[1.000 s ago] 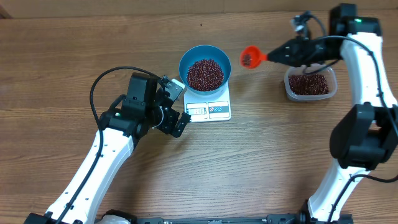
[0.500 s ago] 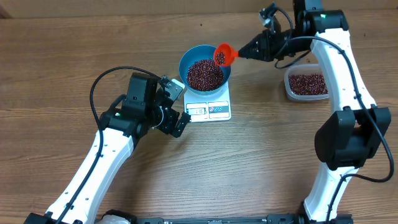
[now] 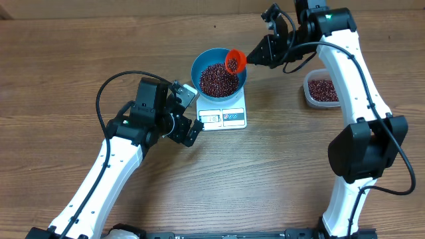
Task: Scoop item into bowl and weigh 150g on scale
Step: 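Lift the scoop and carry it toward the blue bowl, then tilt the red scoop slowly over the bowl, trickling beans in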
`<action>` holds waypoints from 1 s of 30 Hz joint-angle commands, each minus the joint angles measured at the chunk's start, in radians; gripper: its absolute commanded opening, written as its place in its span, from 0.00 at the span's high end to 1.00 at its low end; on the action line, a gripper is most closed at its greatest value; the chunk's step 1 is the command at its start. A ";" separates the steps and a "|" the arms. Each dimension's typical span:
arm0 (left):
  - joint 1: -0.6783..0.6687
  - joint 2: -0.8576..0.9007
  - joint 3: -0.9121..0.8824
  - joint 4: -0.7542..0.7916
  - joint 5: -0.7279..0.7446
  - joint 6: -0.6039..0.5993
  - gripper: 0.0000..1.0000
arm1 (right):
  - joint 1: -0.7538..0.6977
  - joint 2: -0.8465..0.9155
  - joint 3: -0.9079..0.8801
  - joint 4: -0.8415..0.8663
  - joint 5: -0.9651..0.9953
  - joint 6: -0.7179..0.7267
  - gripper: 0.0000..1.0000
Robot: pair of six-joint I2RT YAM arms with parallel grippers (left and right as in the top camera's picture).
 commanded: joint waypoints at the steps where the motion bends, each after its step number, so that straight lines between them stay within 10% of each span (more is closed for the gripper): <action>1: 0.000 0.007 -0.002 0.001 0.002 -0.010 0.00 | 0.024 -0.001 0.058 0.010 0.111 0.002 0.96; 30: 0.000 0.007 -0.002 0.001 0.002 -0.010 0.00 | 0.124 -0.005 0.071 0.041 0.317 -0.088 0.96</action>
